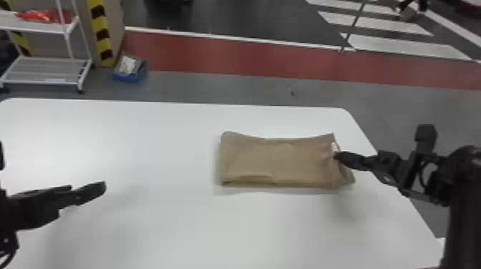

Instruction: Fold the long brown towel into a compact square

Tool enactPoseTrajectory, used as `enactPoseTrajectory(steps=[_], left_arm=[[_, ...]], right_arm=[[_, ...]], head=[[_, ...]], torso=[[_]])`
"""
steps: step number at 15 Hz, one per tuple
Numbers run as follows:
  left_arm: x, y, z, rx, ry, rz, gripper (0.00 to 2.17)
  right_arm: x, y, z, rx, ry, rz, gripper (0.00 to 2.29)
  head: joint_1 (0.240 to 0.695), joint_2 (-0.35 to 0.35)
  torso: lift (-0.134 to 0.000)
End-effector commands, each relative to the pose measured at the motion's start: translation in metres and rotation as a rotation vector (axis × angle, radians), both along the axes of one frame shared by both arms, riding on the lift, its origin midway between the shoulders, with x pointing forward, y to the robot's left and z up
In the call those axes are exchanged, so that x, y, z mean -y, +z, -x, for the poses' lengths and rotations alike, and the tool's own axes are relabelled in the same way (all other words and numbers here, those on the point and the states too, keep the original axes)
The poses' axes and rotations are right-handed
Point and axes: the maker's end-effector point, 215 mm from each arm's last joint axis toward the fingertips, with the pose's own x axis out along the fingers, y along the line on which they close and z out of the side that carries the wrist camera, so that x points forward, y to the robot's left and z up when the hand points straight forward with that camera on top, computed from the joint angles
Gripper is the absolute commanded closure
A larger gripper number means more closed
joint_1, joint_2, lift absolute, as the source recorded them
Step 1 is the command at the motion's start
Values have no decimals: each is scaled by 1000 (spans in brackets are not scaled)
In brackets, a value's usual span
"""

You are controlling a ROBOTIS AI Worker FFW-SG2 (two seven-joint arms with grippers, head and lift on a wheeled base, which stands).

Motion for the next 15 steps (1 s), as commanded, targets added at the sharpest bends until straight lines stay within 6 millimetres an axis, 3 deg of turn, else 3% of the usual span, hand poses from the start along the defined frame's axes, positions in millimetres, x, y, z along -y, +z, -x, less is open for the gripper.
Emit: enactPoseTrajectory(steps=[1, 2, 4, 8, 10, 13, 14, 15], left_arm=[[-2, -1, 0, -2, 4, -1, 80], [-3, -1, 0, -2, 6, -1, 80], [-5, -1, 1, -2, 9, -3, 80], [0, -2, 2, -4, -1, -1, 80], [-2, -3, 3, -8, 3, -1, 80], [-4, -2, 1, -4, 7, -5, 80], [-5, -2, 0, -5, 7, -7, 80], [-7, -2, 0, -4, 10, -7, 80]], right_arm=[[-8, 1, 0, -3, 12, -17, 1183], [-6, 17, -4, 30, 8, -31, 1183], [27, 45, -11, 74, -63, -73, 1183], [30, -1, -5, 15, -68, -23, 1183], [28, -7, -7, 9, -60, -10, 1183], [20, -12, -4, -8, -39, -4, 1183], [23, 5, -5, 12, -48, -22, 1183], [41, 17, -1, 19, -77, -34, 1183]], head=[[695, -220], [695, -213], [695, -209], [695, -243], [695, -247], [695, -243], [695, -237], [695, -234]], torso=[[-120], [-120], [-120], [-120], [-120], [-120], [-120], [-120]])
